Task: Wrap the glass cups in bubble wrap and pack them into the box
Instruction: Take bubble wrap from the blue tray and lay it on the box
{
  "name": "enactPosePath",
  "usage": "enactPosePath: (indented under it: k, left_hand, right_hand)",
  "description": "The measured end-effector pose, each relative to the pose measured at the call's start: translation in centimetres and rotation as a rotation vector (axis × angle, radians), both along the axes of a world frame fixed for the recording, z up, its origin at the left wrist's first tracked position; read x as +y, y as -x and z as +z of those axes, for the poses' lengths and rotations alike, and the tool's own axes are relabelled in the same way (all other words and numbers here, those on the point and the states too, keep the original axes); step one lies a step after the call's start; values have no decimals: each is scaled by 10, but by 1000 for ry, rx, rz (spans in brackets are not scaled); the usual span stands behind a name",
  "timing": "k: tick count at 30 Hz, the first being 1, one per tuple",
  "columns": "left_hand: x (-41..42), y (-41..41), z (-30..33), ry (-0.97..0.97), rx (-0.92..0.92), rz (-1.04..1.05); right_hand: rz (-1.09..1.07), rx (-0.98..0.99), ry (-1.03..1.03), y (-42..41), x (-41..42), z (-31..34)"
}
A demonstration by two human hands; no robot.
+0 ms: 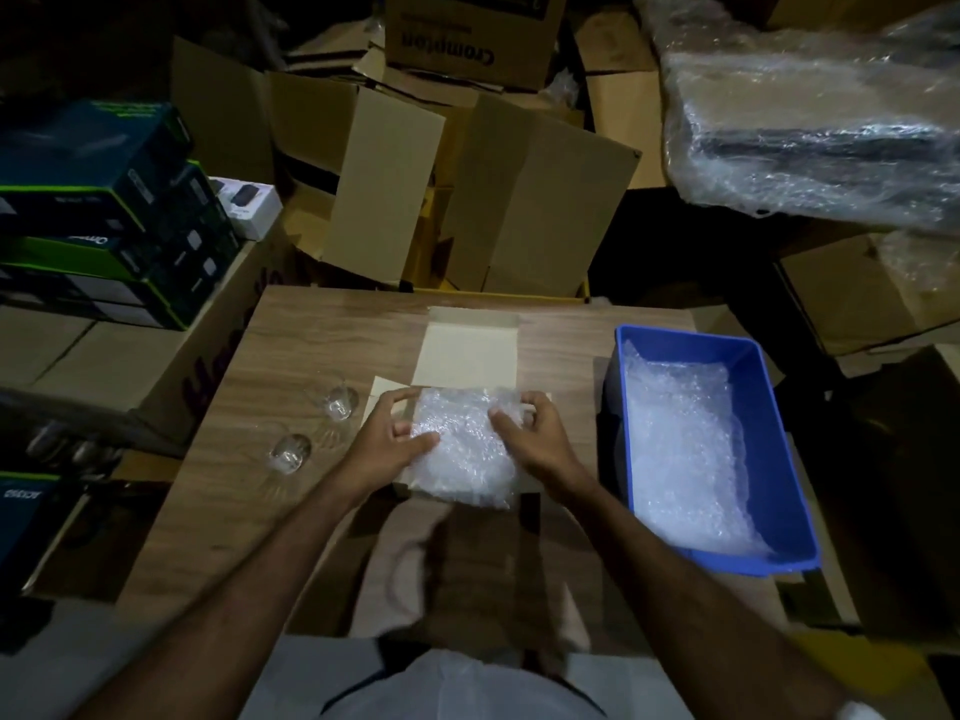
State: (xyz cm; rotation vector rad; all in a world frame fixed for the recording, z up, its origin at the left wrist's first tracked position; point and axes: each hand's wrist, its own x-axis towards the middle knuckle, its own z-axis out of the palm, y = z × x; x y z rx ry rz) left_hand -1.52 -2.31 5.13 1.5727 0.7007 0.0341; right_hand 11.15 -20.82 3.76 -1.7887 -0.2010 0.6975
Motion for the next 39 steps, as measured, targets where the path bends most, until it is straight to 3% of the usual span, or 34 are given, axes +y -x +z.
enactPosePath:
  k: [3,8,11,15,21,27,32,36,39]
  left_hand:
    - [8,-5,-22,-286,31,24]
    - [8,-16,-42,-631,99,-249]
    - [11,-14,-55,-765,172,-468]
    - [10,-13,-61,-925,282,-584]
    - [1,-5,-70,-986,390,-618]
    - [1,-26,-77,-1134,371,-645]
    - [-13,-33,-73,-1075,484,-650]
    - [-16,-26,-71,-1237,409,-590]
    - [-6,-31,-75,-1328,411,-632]
  right_hand:
    - [106,-100,11,11,1,-10]
    - [290,-440,253,24,15,-35]
    - [412,-447,437,26,24,-45]
    - [505,-528,655,27,33,-53]
    - [594,-649,778,32,33,-60]
    - [668,-740,857,26,43,-66]
    - [693,-768,939,27,47,-70]
    - [684,-874,988,26,48,-61]
    - [764,-866,888,25,43,-66]
